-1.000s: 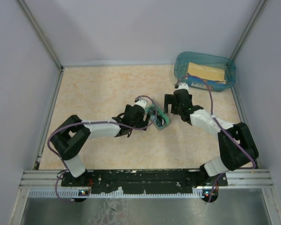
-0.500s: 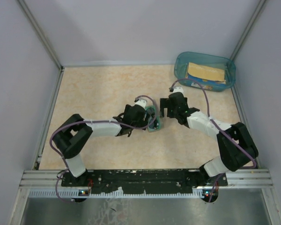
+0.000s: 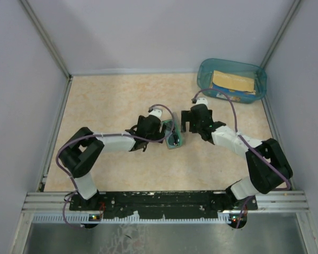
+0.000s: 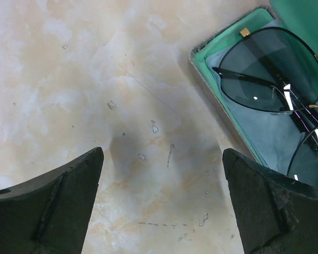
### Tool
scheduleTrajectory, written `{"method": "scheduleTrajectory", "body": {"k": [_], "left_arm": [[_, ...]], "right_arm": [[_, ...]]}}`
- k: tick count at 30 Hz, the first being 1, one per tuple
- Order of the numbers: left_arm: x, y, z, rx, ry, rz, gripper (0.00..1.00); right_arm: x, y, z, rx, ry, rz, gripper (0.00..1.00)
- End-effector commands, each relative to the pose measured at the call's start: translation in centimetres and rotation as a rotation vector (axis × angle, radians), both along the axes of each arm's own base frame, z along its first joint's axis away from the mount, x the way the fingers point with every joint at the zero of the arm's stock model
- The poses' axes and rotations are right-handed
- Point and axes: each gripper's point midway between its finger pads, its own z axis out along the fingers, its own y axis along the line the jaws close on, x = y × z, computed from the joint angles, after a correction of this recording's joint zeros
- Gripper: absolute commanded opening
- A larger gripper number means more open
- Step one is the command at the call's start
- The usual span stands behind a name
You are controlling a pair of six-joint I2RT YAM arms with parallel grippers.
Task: Organize the sunglasses
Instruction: Close the sunglasses case at the center of the board.
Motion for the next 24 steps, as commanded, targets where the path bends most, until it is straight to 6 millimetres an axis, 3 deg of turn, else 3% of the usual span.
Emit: {"method": "scheduleTrajectory", "body": {"k": [1,24], "left_arm": [[0.7,-0.2,-0.2,-0.022,-0.008,0.006,1.0],[1.7,-1.6,-0.1,-0.051,-0.012,-0.017,1.0]], "right_arm": [[1.8,0.7,2.2,0.011,-0.069,-0.014,0.99],[2.4,2.2,2.9,0.009,-0.08,0.031,0.99]]}}
